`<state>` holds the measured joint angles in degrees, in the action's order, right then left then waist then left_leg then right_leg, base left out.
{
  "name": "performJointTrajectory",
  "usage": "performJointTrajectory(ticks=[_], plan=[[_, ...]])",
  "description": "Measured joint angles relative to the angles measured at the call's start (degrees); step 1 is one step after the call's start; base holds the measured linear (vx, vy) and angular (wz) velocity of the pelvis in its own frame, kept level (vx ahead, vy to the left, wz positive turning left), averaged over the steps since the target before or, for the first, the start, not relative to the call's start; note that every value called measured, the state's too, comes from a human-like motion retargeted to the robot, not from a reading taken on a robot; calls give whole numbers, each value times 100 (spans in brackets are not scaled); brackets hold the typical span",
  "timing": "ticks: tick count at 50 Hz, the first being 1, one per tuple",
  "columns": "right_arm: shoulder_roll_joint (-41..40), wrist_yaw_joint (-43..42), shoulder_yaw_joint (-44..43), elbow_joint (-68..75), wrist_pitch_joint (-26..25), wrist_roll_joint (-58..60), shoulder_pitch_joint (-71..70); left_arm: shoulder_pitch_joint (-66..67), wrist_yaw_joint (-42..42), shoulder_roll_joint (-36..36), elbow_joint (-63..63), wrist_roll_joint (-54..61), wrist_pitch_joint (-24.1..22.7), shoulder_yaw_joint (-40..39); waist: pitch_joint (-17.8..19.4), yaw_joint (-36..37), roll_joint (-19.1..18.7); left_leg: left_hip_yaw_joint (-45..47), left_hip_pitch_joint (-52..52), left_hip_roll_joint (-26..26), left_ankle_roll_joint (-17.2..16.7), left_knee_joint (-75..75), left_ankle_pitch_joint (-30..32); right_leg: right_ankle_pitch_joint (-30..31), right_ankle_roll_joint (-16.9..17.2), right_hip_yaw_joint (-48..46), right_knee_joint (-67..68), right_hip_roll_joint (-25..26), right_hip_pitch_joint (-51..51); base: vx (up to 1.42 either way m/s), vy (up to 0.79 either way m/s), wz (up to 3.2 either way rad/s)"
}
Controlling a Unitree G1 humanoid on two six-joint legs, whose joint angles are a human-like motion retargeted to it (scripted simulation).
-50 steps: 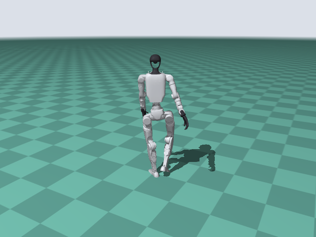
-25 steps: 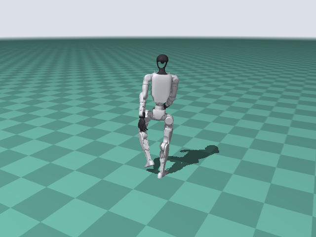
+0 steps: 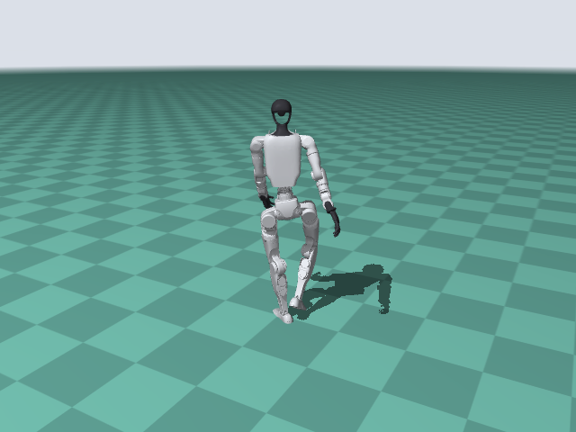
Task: Upper body actions
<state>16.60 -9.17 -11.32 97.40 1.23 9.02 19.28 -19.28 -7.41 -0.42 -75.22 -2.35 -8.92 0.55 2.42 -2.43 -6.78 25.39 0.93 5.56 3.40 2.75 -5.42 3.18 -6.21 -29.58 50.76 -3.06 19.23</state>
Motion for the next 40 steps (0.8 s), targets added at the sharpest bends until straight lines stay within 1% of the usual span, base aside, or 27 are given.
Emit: performJointTrajectory(ticks=[2, 5, 7, 8, 9, 10, 11, 12, 13, 14, 15, 17, 18, 19, 20, 23, 25, 27, 30, 32, 34, 35, 36, 37, 38, 39, 40], plan=[[-68, 180, 155, 0, -158, -44, -98, 215, 10, 50, -109, -112, 20, 23, -81, 77, 73, 130, 86, -98, -10, -5, -62, 162, 142, 178, -845, 199, -454, 7, 0, -46], [-231, 265, 381, 0, -435, 174, -452, 752, -205, 69, -431, -459, 324, -198, -258, 215, 237, 341, 186, -363, -26, 48, -188, 403, 398, 496, -2475, 438, -1313, 9, 0, -49], [-385, 397, 599, 0, -582, 378, -862, 1243, -301, 101, -676, -574, 562, -438, -365, 311, 408, 493, 187, -562, -55, 288, -346, -300, 584, 598, -3400, 460, -1866, 8, -3, -45], [-488, 536, 755, 0, -656, 439, -1118, 1507, -324, 145, -806, -599, 639, -592, -407, 350, 475, 557, 143, -587, -102, 522, -420, -790, 560, 263, -3771, 342, -2137, 7, -3, -37], [-605, 732, 914, 0, -675, 483, -1382, 1755, -334, 214, -966, -596, 690, -761, -439, 404, 570, 646, 47, -581, -158, 918, -319, -1006, 433, 16, -4098, 231, -2288, 6, -4, -33], [-729, 957, 1076, 0, -666, 519, -1651, 1995, -338, 295, -1140, -578, 728, -936, -466, 467, 677, 748, -74, -559, -220, 1393, -131, -1086, 254, -187, -4402, 124, -2377, -6, -13, -22], [-861, 1245, 1239, 0, -599, 503, -2040, 2112, -341, 402, -1315, -590, 829, -1154, -383, 551, 829, 808, -456, -322, -222, 2361, 434, -982, 234, 114, -4581, 4, -2360, -21, -20, -12], [-982, 1537, 1379, -127, -549, 491, -2400, 2191, -323, 521, -1498, -577, 933, -1343, -272, 670, 928, 831, -930, 18, -138, 3408, 926, -875, 234, 313, -4739, -68, -2350, -40, -29, -3], [-1080, 1835, 1471, -509, -532, 490, -2703, 2195, -265, 664, -1700, -511, 1044, -1472, -105, 859, 922, 779, -1586, 562, 121, 4616, 1276, -762, 272, 310, -4855, -45, -2354, -48, -30, -7], [-1157, 2102, 1563, -925, -468, 533, -2993, 2222, -173, 788, -1876, -374, 1127, -1592, 49, 1022, 922, 499, -2237, 762, 325, 5515, 1408, -651, 311, 330, -4942, -41, -2336, -53, -28, -11], [-1222, 2353, 1655, -1357, -379, 597, -3276, 2261, -64, 904, -2039, -201, 1197, -1706, 195, 1171, 923, 103, -2886, 791, 502, 6261, 1431, -540, 350, 363, -5014, -45, -2308, -46, -27, 0], [-1280, 2773, 1695, -2116, -166, 835, -3799, 2471, -24, 1122, -2218, 96, 1323, -1929, 400, 1422, 938, 254, -3574, 1559, 730, 7546, 806, -499, 269, 61, -5041, 20, -2319, -26, -26, -19], [-1312, 2887, 1639, -2439, -36, 986, -4002, 2654, -14, 1165, -2218, 180, 1464, -2049, 488, 1670, 975, 434, -3809, 1903, 903, 8069, 546, -529, 202, 256, -4996, 18, -2301, -5, -17, -71], [-1336, 2963, 1613, -2705, 110, 1074, -4186, 2833, 42, 1166, -2218, 277, 1594, -2158, 539, 1856, 1013, 529, -4035, 2057, 1003, 8447, 357, -553, 160, 409, -4948, -25, -2269, 3, -9, -89], [-1356, 3020, 1602, -2941, 263, 1130, -4361, 3009, 119, 1145, -2218, 382, 1717, -2262, 573, 2010, 1052, 580, -4258, 2115, 1068, 8751, 204, -575, 129, 540, -4900, -88, -2232, 4, -3, -54], [-1450, 3240, 1948, -3561, 603, 904, -4732, 3505, 283, 1103, -2218, 798, 1620, -2525, 542, 1956, 1126, 327, -4864, 1887, 944, 9142, 221, -611, 93, 600, -4846, -164, -2195, 1, 0, -9], [-1436, 3322, 2173, -3873, 669, 898, -4929, 3711, 290, 1021, -2218, 884, 1521, -2654, 504, 1920, 1112, 345, -4883, 1839, 845, 9049, 313, -626, 91, 644, -4844, -174, -2200, 3, 7, -2], [-1427, 3181, 2312, -4033, 860, 1196, -4996, 3815, 204, 959, -2218, 806, 1530, -2677, 396, 1781, 1095, 453, -4644, 1883, 818, 8737, 314, -650, 110, 576, -4874, -157, -2230, 10, 7, 40], [-1394, 2618, 2468, -4079, 1241, 1901, -4836, 3794, 47, 968, -2218, 713, 1638, -2461, 200, 1500, 1029, 465, -4003, 1731, 696, 7847, 385, -715, 157, 376, -4913, -82, -2332, 14, 7, 75], [-1338, 2166, 2572, -3959, 1334, 2331, -4545, 3624, 18, 957, -2218, 652, 1592, -2250, 39, 1347, 1027, 435, -3328, 1326, 476, 6804, 570, -772, 211, 246, -4910, -99, -2374, 18, 12, 68], [-1295, 1935, 2622, -3738, 1344, 2667, -4099, 3391, 20, 917, -2218, 603, 1480, -2024, -145, 1217, 1061, 394, -2497, 771, 234, 5485, 863, -866, 258, 164, -4848, -151, -2396, 27, 10, 44], [-1281, 1864, 2621, -3600, 1326, 2834, -3824, 3258, 29, 893, -2218, 593, 1419, -1895, -236, 1149, 1075, 357, -2034, 477, 80, 4746, 1048, -932, 275, 115, -4788, -181, -2410, 36, 12, 41], [-1283, 1825, 2587, -3388, 1237, 2978, -3507, 3110, 59, 873, -2218, 603, 1357, -1729, -330, 1046, 1031, 180, -1530, 178, -222, 3834, 1041, -1037, 270, 50, -4677, -141, -2419, 42, 16, 39], [-1280, 1799, 2543, -3146, 1127, 3110, -3192, 2958, 101, 846, -2218, 611, 1290, -1557, -414, 959, 983, 66, -1028, -106, -430, 2946, 834, -1144, 262, 19, -4547, -91, -2426, 45, 18, 27], [-1270, 1799, 2477, -2842, 973, 3215, -2880, 2796, 168, 809, -2218, 617, 1217, -1375, -476, 907, 927, 81, -528, -357, -449, 2106, 226, -1257, 247, 58, -4378, -20, -2425, 43, 14, 6], [-1237, 1785, 2354, -2462, 790, 3317, -2598, 2619, 241, 749, -2218, 599, 1141, -1194, -505, 868, 830, 359, -82, -469, -328, 1320, -87, -1255, 241, 77, -4167, 81, -2434, 42, 13, -11], [-1192, 1764, 2204, -2046, 592, 3418, -2330, 2434, 317, 679, -2218, 569, 1063, -1013, -517, 836, 713, 770, 337, -511, -136, 561, -253, -1196, 238, 85, -3935, 197, -2447, 37, 20, 61]])
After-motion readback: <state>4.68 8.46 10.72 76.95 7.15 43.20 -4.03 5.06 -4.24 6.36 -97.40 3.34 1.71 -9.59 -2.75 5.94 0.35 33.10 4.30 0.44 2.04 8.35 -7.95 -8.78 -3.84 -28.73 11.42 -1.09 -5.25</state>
